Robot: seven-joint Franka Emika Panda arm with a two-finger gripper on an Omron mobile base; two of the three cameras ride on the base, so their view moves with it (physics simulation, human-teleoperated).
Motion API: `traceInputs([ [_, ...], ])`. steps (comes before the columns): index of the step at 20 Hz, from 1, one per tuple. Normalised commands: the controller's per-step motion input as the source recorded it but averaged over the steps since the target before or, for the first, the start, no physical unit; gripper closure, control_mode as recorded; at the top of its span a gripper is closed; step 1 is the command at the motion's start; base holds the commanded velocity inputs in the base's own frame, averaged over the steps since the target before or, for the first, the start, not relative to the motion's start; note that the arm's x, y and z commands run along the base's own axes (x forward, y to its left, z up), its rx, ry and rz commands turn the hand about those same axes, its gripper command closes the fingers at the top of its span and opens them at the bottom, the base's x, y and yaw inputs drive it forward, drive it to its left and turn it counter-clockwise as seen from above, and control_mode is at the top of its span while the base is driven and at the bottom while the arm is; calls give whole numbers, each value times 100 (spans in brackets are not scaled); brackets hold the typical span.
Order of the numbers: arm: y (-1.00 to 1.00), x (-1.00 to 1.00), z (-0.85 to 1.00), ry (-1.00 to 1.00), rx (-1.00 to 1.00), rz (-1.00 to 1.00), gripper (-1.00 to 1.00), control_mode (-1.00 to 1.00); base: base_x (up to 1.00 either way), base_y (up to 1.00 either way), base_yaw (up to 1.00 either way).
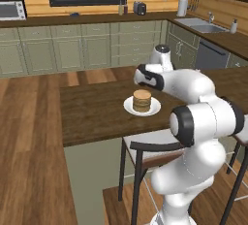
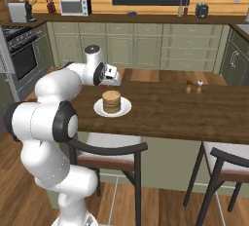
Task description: Take the strawberry from the fridge and place it on top of the pancake, located on the dining counter.
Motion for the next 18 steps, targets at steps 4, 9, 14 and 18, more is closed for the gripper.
traceInputs([
  [4,0,100,-57,0,0,0,100,-100,0,0,0],
  [9,0,32,-42,11,0,4,100,-100,0,0,0],
  [14,-5,0,-32,10,0,0,100,-100,0,0,0],
  [18,0,3,-18,1,0,0,100,-100,0,0,0],
])
